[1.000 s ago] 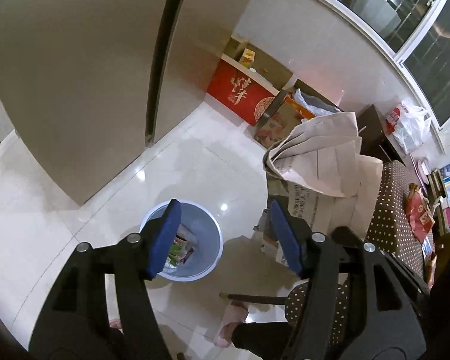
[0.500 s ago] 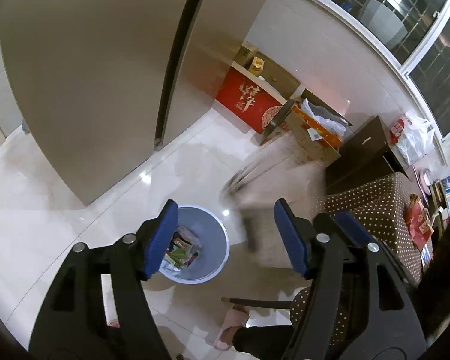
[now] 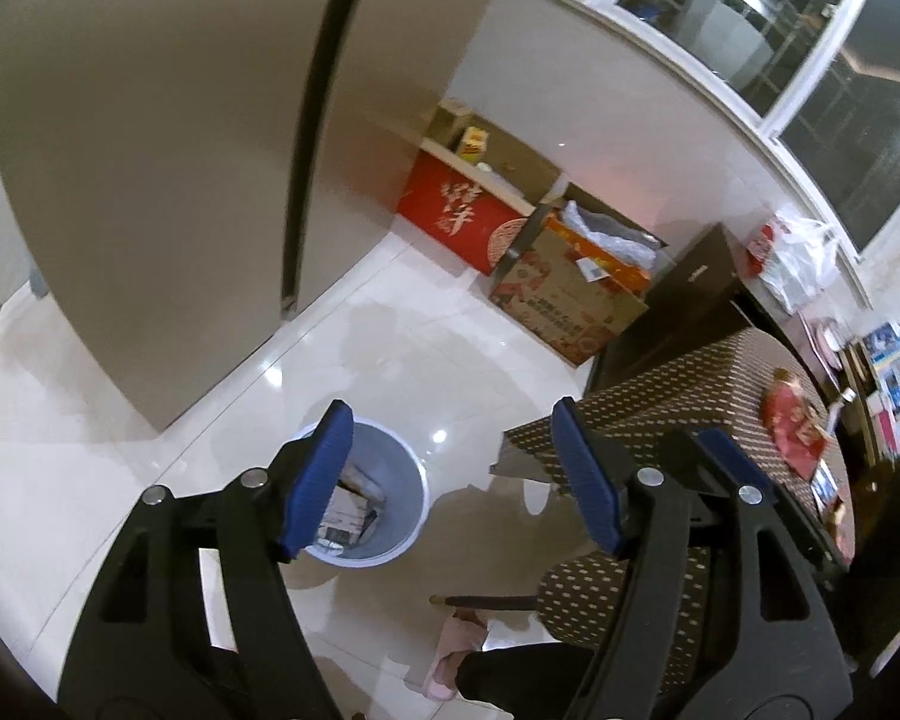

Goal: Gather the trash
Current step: 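Move both open tools back toward the table, then grasp the red printed carton with the right tool while the left tool grasps the red paper bag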

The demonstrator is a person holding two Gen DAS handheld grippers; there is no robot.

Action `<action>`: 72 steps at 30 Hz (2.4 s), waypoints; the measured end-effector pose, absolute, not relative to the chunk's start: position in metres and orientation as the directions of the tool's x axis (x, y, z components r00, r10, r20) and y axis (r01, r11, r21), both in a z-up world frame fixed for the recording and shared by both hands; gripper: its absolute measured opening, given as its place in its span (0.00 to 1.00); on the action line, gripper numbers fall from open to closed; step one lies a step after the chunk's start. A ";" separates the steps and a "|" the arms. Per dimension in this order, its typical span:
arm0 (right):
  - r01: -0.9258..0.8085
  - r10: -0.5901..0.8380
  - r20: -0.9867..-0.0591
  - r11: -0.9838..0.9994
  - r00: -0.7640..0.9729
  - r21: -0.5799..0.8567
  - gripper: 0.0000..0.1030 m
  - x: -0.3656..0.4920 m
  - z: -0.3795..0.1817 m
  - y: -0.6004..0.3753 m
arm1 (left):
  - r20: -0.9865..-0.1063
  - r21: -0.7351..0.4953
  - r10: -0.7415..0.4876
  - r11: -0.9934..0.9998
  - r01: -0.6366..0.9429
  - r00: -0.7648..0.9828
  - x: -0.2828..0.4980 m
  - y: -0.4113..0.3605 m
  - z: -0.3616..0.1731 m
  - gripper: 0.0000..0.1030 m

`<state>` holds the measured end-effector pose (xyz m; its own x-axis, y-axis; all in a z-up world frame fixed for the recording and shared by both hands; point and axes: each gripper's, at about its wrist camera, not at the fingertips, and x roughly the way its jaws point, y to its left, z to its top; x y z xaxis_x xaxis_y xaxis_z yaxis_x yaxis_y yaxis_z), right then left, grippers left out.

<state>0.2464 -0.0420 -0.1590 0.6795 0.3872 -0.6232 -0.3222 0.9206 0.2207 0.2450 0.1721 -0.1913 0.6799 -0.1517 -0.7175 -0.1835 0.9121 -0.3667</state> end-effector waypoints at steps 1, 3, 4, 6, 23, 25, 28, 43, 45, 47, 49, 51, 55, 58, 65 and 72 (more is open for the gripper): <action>-0.316 0.381 -0.617 0.924 0.689 0.218 0.52 0.242 -0.154 -0.049 | -0.711 -0.365 -0.159 0.916 -0.167 0.685 0.244 0.164 -0.186 0.67; -0.296 0.363 -0.603 0.931 0.710 0.212 0.52 0.231 -0.144 -0.066 | -0.704 -0.359 -0.173 0.923 -0.136 0.688 0.241 0.148 -0.178 0.67; -0.282 0.351 -0.599 0.936 0.720 0.209 0.53 0.227 -0.141 -0.076 | -0.701 -0.355 -0.180 0.927 -0.119 0.691 0.239 0.139 -0.174 0.67; -0.257 0.328 -0.590 0.945 0.738 0.205 0.53 0.215 -0.134 -0.097 | -0.693 -0.349 -0.198 0.934 -0.081 0.693 0.235 0.119 -0.167 0.68; 0.138 -0.092 -0.614 0.990 0.784 0.028 0.71 0.146 -0.139 -0.311 | -0.698 -0.251 -0.350 0.936 0.245 0.625 0.219 -0.085 -0.144 0.75; 0.160 -0.125 -0.626 0.987 0.770 0.001 0.72 0.150 -0.145 -0.321 | -0.706 -0.251 -0.361 0.932 0.261 0.610 0.225 -0.106 -0.147 0.75; 0.170 -0.151 -0.651 0.985 0.744 -0.034 0.72 0.155 -0.157 -0.334 | -0.720 -0.246 -0.370 0.927 0.282 0.587 0.232 -0.130 -0.151 0.75; 0.190 -0.268 -0.719 0.963 0.641 -0.189 0.74 0.216 -0.197 -0.358 | -0.780 -0.161 -0.319 0.934 0.319 0.539 0.276 -0.196 -0.177 0.77; 0.191 -0.245 -0.720 0.969 0.649 -0.158 0.59 0.220 -0.196 -0.364 | -0.782 -0.147 -0.314 0.932 0.330 0.538 0.282 -0.206 -0.181 0.77; 0.200 -0.245 -0.710 0.969 0.660 -0.148 0.47 0.221 -0.193 -0.369 | -0.782 -0.127 -0.302 0.934 0.334 0.545 0.287 -0.213 -0.184 0.77; 0.203 -0.226 -0.693 0.972 0.684 -0.117 0.44 0.219 -0.189 -0.374 | -0.787 -0.093 -0.274 0.939 0.332 0.553 0.293 -0.220 -0.187 0.77; 0.206 -0.210 -0.673 0.975 0.709 -0.087 0.42 0.216 -0.182 -0.380 | -0.785 -0.068 -0.260 0.938 0.339 0.562 0.299 -0.227 -0.189 0.77; 0.218 -0.196 -0.626 0.975 0.755 -0.043 0.37 0.211 -0.166 -0.390 | -0.787 -0.007 -0.210 0.943 0.332 0.580 0.314 -0.238 -0.194 0.77; 0.219 -0.178 -0.608 0.976 0.774 -0.007 0.36 0.210 -0.159 -0.398 | -0.795 0.024 -0.180 0.945 0.326 0.580 0.326 -0.243 -0.201 0.77; 0.219 -0.156 -0.585 0.975 0.796 0.039 0.35 0.204 -0.150 -0.409 | -0.794 0.084 -0.124 0.948 0.308 0.595 0.339 -0.248 -0.208 0.66; 0.232 -0.174 -0.561 0.972 0.809 0.033 0.33 0.191 -0.141 -0.407 | -0.780 0.030 -0.176 0.948 0.316 0.601 0.331 -0.233 -0.198 0.23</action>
